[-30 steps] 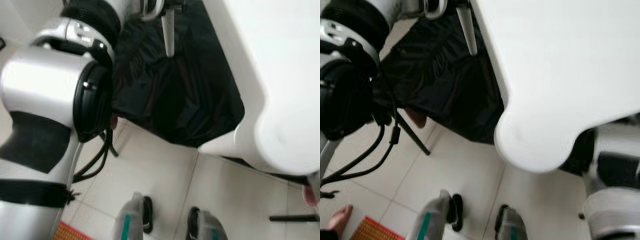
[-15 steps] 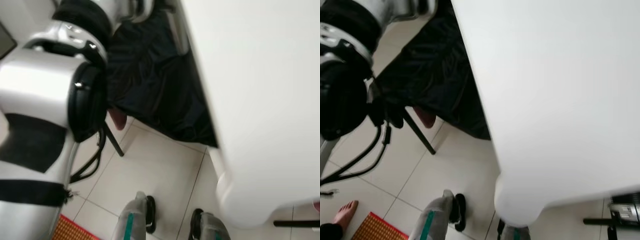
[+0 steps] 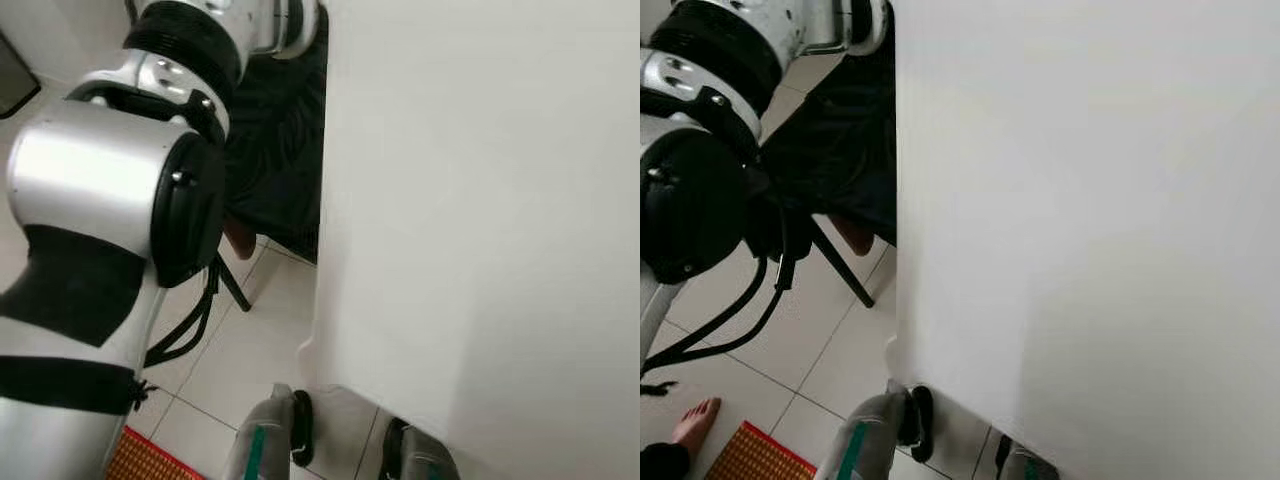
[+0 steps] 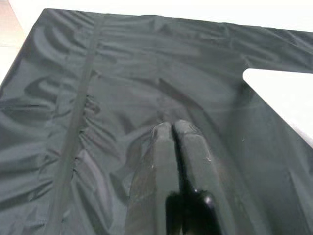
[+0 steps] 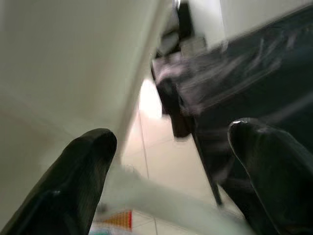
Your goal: Building children table
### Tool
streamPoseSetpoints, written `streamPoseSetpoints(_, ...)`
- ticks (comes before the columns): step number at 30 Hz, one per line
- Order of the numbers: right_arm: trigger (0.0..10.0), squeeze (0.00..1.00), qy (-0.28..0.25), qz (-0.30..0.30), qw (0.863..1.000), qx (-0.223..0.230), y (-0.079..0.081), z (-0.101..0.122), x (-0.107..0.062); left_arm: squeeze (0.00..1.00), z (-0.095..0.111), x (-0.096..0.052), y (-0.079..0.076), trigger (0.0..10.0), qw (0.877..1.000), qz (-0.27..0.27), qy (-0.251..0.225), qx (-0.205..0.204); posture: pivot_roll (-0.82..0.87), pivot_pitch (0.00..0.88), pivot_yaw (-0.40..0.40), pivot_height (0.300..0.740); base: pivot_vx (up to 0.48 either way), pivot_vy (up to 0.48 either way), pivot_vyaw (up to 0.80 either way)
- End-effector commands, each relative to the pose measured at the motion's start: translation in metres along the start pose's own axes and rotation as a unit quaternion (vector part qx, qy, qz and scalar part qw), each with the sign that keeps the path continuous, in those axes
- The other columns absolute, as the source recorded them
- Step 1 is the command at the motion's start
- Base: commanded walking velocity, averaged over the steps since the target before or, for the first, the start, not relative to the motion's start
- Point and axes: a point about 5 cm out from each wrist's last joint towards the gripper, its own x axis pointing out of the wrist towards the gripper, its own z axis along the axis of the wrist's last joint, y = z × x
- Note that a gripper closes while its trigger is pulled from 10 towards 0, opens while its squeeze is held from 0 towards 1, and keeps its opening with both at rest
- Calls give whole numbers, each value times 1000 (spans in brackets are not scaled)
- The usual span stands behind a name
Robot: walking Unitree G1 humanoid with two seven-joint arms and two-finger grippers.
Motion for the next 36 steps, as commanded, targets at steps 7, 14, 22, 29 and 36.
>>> streamPoseSetpoints(7,10000,0,-134,18,991,-4,13,41,33,0,0,2,-16,10000,996,-72,21,45,98,140,94,740,0,0,0)
streamPoseSetpoints(14,10000,0,-278,-53,959,-10,-13,89,60,0,-16,5,-17,10000,990,-101,66,78,119,126,87,740,0,0,0)
streamPoseSetpoints(22,10000,0,-359,-82,929,16,-25,111,75,0,-31,3,8,10000,982,-52,84,160,128,110,86,740,0,0,0)
streamPoseSetpoints(29,10000,0,-424,-96,899,50,-34,136,85,0,-60,-14,59,10000,968,39,140,206,140,94,100,740,0,0,0)
streamPoseSetpoints(36,10000,0,-442,-107,889,50,-36,140,87,0,-78,-21,74,10000,961,43,181,207,145,84,108,740,0,0,0)
